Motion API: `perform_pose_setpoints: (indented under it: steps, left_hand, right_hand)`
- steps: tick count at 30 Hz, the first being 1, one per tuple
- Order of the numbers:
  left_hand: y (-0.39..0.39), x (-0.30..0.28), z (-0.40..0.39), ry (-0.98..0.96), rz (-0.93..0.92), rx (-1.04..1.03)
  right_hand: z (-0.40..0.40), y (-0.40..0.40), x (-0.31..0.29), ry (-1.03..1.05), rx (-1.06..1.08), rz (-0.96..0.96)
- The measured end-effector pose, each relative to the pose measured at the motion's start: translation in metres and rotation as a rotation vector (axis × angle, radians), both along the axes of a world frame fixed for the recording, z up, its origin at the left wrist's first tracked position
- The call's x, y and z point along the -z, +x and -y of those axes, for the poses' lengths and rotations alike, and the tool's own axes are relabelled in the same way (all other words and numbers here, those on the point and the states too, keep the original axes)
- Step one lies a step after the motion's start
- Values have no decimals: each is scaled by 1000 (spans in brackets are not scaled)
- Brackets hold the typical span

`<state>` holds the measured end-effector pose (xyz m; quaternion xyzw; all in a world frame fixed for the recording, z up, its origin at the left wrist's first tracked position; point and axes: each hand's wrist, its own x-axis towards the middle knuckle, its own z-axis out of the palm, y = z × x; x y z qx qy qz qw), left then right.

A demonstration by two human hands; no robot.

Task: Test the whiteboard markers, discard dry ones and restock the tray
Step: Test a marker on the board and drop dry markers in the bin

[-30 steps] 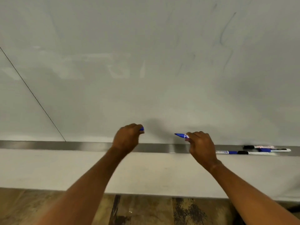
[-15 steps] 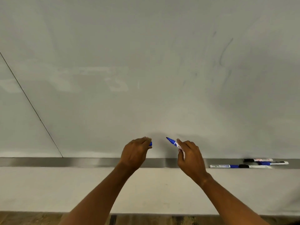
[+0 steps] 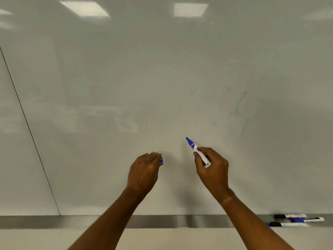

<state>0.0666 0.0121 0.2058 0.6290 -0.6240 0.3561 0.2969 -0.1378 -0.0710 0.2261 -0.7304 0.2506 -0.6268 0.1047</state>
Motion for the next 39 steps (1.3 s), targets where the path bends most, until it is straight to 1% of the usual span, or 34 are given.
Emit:
perform_pose_setpoints:
  steps: [3, 7, 11, 15, 19, 22, 25, 28, 31, 33, 35, 39]
  left_hand:
    - [3, -20, 2, -79, 21, -18]
    - [7, -38, 3, -135, 28, -21]
    - [10, -51, 0, -150, 41, -24]
    - [12, -53, -3, -133, 38, -39]
    - [15, -50, -4, -114, 33, -49]
    - [16, -48, -5, -103, 23, -56]
    - [17, -47, -5, -101, 7, -43]
    - [18, -44, -6, -88, -7, -48]
    - [18, -41, -3, -71, -17, -45]
    - [18, -40, -2, -59, -17, -54]
    - [18, -38, -1, -41, -13, -63]
    - [20, -36, -2, -25, -12, -84]
  right_hand:
    - [1, 10, -42, -77, 49, 82]
    - [-1, 22, -90, -161, 75, 130]
    - [-2, 34, -129, -261, 142, 120]
    - [5, 46, -151, -296, 204, 70]
    - [7, 55, -149, -320, 240, 4]
    - [6, 56, -132, -341, 241, -82]
    - [9, 47, -108, -239, 244, -44]
    - [6, 42, -78, -211, 240, -98]
    - [3, 38, -54, -125, 209, -105]
    - [0, 38, -44, -115, 186, -172]
    - [-5, 39, -46, -117, 134, -165]
    - [-9, 44, -91, -202, 103, 0]
